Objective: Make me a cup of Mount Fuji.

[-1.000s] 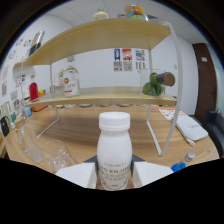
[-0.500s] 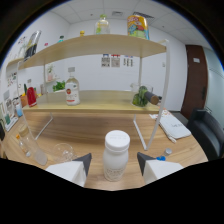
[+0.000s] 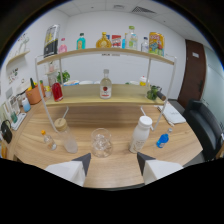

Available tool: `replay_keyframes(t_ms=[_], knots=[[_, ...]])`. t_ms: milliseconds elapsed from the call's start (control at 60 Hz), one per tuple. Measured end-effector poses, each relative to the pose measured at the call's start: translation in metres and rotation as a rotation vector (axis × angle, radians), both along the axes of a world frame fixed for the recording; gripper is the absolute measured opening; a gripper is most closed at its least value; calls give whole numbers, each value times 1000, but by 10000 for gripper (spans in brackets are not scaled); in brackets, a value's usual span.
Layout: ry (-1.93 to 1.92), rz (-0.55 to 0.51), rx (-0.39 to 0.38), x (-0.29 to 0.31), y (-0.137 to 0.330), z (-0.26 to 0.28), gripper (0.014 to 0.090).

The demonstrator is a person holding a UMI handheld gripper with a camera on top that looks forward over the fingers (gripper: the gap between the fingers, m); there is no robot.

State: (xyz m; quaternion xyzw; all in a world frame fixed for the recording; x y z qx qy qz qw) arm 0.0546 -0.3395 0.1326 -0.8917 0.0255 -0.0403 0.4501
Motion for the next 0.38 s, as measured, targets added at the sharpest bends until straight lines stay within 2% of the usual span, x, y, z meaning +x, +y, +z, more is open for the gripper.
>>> replay_keyframes(t_ms=[383], knots=[[7, 2, -8, -27, -11, 5, 858]])
